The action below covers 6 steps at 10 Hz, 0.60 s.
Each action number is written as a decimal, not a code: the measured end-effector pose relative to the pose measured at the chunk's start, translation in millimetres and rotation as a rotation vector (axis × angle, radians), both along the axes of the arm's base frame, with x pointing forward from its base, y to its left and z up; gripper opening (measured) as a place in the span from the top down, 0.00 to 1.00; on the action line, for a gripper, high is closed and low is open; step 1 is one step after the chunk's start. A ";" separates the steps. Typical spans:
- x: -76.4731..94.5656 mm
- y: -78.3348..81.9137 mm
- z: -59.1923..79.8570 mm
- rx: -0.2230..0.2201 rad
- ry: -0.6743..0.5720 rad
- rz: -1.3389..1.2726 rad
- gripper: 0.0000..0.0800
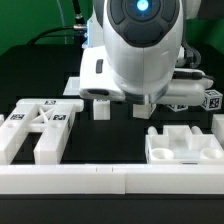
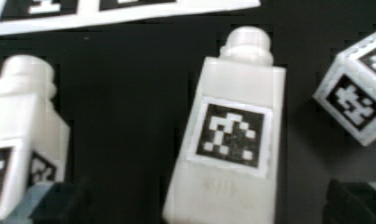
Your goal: Assemble chair
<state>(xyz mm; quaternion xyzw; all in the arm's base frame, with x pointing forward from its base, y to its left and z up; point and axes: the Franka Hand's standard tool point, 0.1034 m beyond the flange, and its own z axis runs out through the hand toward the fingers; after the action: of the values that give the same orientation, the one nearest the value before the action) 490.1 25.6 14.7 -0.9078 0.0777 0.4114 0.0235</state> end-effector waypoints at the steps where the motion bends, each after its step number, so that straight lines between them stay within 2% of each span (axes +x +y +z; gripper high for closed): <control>1: -2.2 0.7 -2.8 -0.001 0.000 0.001 0.19; 3: -6.6 1.4 -5.9 -0.002 0.007 0.003 0.19; 4: -6.5 0.7 -5.8 -0.002 0.006 0.002 0.34; 5: -5.7 -0.5 -5.3 -0.002 0.006 0.000 0.34; 6: -4.8 -1.6 -4.6 -0.003 0.005 -0.002 0.57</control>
Offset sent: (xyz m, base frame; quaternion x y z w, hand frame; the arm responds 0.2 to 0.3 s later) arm 0.0016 -0.0022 -0.0014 -0.0058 -0.0003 -0.0024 1.0000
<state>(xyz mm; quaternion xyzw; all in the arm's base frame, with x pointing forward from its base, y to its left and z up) 485.3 23.9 10.0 -0.9068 0.0791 0.4135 0.0224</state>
